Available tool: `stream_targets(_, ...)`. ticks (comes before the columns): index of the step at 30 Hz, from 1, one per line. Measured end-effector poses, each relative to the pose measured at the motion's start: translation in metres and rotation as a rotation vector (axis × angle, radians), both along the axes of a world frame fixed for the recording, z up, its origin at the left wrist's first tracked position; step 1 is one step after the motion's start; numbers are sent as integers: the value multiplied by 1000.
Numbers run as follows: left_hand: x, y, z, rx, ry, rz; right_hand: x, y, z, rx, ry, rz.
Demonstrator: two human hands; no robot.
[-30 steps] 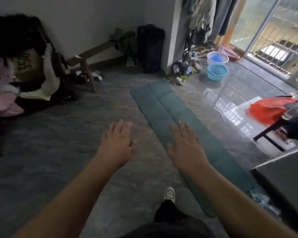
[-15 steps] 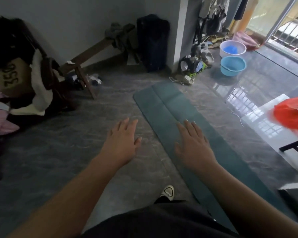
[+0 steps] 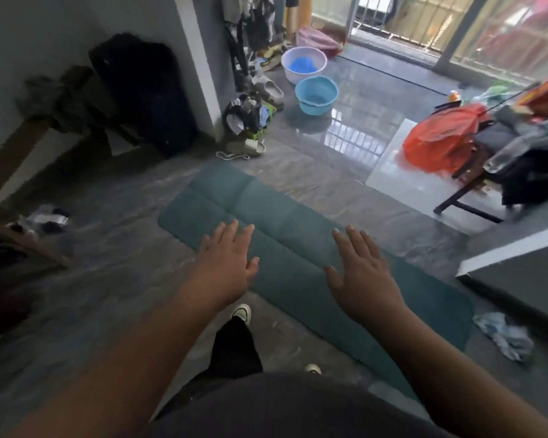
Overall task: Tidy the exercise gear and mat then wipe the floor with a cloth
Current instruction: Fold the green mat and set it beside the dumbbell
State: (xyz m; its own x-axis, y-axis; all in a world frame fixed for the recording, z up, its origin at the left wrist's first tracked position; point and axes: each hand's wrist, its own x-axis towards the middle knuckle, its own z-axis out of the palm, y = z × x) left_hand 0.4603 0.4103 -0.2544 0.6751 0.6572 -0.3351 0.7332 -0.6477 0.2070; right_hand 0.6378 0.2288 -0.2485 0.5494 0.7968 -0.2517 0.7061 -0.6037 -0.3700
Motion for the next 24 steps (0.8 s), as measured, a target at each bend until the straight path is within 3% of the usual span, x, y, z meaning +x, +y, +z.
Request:
stream_targets(8,83,103,-13,22,69,-507,-2,40,-17,-13,19,-482)
stream_targets(16,147,122,-76,-15,138,-731,10,48,-66,-41,63,-622)
stream_targets(20,176,118,-149,-38,193,-768,34,50,-139,-45,93,-627)
stream_targets(24,204,110,-276,-6,225,-828,59,47,-269,-51,164,-638)
